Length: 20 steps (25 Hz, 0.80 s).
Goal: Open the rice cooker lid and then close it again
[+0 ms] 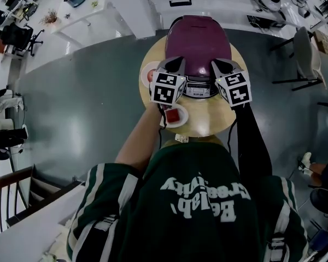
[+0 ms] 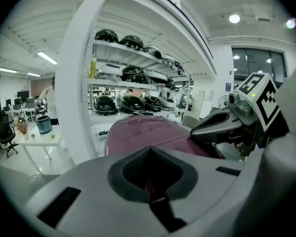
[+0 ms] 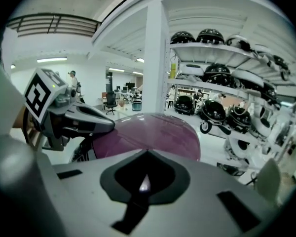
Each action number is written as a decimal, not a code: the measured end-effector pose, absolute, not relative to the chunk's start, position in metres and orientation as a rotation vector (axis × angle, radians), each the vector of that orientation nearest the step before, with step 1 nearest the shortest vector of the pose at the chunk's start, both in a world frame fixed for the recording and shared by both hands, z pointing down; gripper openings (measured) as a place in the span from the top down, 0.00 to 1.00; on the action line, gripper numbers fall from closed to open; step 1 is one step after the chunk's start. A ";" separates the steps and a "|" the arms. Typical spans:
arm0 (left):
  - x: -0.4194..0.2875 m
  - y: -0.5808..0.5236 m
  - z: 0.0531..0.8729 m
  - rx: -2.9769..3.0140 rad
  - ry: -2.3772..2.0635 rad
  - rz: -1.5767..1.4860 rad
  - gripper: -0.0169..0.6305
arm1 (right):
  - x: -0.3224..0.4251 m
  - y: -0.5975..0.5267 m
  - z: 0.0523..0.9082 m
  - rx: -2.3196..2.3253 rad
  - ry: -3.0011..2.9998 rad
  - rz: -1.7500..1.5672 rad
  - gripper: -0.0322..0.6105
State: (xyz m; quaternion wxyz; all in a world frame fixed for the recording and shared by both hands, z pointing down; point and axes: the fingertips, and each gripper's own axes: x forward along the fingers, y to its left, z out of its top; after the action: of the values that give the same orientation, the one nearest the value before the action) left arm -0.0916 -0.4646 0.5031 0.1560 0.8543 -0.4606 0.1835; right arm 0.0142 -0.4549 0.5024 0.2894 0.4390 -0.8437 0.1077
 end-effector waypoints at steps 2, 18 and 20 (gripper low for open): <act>-0.091 -0.467 0.504 2.437 -1.296 0.534 0.98 | 0.013 -0.457 0.505 1.169 -2.197 0.286 0.95; -0.087 -0.464 0.505 2.445 -1.317 0.535 0.98 | 0.020 -0.456 0.505 1.207 -2.243 0.391 0.95; -0.089 -0.460 0.504 2.471 -1.327 0.543 0.98 | 0.019 -0.453 0.500 1.238 -2.341 0.482 0.94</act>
State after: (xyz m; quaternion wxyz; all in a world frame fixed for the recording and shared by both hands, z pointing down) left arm -0.0889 -0.4599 0.5045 0.1419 0.8562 -0.4597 0.1882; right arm 0.0191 -0.4530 0.5000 0.2230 0.4482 -0.8478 0.1746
